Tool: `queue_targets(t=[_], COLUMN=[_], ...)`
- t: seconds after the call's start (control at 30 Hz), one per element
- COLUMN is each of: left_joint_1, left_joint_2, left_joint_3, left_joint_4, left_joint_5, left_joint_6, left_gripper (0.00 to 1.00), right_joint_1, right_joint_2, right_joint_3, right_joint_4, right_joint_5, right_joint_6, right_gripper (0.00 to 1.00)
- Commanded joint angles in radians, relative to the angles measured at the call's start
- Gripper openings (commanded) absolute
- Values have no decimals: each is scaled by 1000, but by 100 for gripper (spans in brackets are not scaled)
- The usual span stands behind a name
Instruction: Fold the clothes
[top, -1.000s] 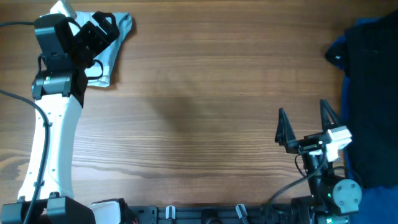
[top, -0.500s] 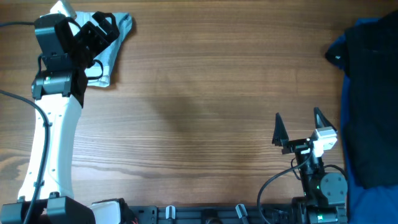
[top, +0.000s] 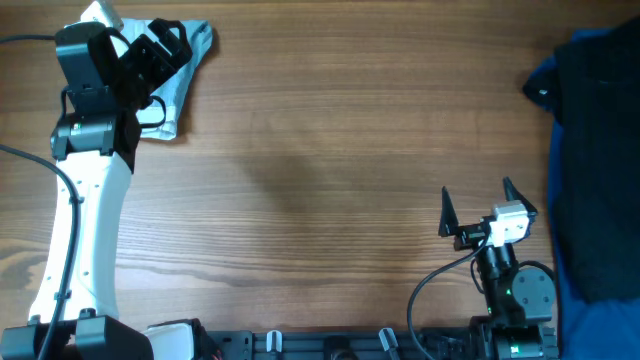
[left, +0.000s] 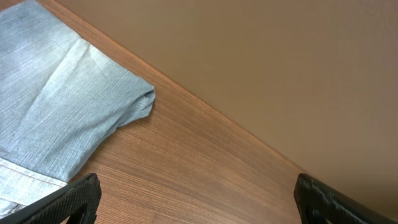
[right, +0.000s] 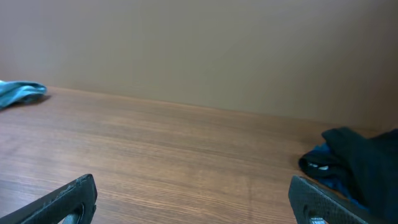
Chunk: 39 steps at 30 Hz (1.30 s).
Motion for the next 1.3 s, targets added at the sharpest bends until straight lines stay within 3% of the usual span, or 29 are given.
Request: queue_targets(t=[0.0, 0.9, 1.0, 1.17, 1.27], left_joint_1=[-1, -3, -3, -12, -41], left_joint_2=[5, 2, -128, -346, -520], left_joint_3=[-4, -4, -5, -29, -203], left_joint_4=[2, -27, -198, -352, -341], left_joint_5=[-10, -10, -19, -54, -55], left_joint_6=[5, 5, 6, 5, 5], left_gripper=[100, 100, 100, 100, 100], right_joint_1=[-7, -18, -18, -18, -18], right_joint_2=[-13, -12, -12, -12, -12], right_joint_3=[-2, -2, -2, -2, -2], right_joint_4=[2, 2, 2, 2, 2], right_joint_5=[20, 24, 24, 24, 24], right_joint_6=[-20, 26, 27, 26, 27], right_gripper=[100, 100, 100, 100, 100])
